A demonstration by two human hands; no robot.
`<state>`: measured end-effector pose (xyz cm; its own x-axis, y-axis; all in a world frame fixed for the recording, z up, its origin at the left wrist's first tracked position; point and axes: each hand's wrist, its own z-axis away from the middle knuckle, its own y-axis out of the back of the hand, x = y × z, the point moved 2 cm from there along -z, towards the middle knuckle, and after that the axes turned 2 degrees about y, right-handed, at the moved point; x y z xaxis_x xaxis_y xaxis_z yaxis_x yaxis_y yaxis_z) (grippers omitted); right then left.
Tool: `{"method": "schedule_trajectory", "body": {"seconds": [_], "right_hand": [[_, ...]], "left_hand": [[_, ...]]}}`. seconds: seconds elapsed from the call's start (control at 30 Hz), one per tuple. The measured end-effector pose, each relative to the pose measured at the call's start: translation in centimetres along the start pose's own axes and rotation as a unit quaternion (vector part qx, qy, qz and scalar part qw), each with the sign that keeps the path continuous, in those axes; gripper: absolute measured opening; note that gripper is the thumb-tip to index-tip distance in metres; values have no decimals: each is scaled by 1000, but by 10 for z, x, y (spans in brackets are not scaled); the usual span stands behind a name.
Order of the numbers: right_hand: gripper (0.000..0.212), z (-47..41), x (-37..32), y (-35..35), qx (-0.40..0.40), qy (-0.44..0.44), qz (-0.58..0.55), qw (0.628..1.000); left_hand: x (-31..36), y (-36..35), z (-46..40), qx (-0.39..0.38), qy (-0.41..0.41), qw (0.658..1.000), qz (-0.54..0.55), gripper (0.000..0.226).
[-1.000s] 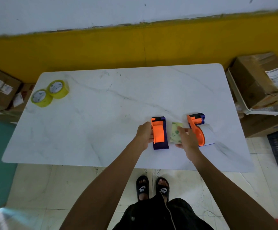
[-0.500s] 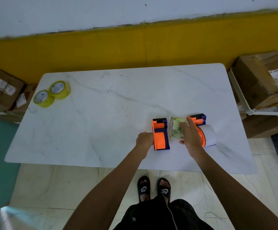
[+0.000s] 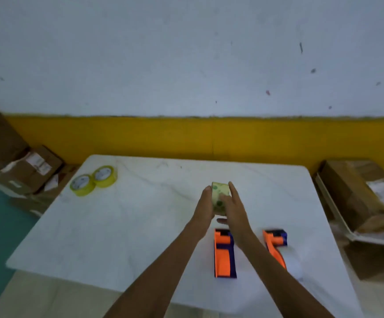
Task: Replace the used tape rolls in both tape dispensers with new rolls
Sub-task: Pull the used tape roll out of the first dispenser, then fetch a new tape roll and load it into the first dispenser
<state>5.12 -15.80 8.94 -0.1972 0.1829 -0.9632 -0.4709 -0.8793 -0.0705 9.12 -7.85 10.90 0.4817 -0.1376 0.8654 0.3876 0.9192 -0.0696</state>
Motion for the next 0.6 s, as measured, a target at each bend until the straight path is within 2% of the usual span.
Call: {"method": "schedule_trajectory", "body": {"seconds": [0.13, 0.23, 0.43, 0.6], "right_hand": [[53, -8, -28, -45, -54, 61, 7, 997], [53, -5, -43, -77, -80, 89, 3, 993], [54, -2, -56, -140, -116, 110, 19, 987], [53, -2, -52, -210, -134, 107, 32, 985]], "left_hand": [[30, 24, 8, 13, -36, 997, 65, 56], [45, 45, 13, 25, -66, 992, 105, 57], [59, 110, 11, 74, -107, 985, 113, 60], [66, 180, 10, 80, -119, 980, 140, 60]]}}
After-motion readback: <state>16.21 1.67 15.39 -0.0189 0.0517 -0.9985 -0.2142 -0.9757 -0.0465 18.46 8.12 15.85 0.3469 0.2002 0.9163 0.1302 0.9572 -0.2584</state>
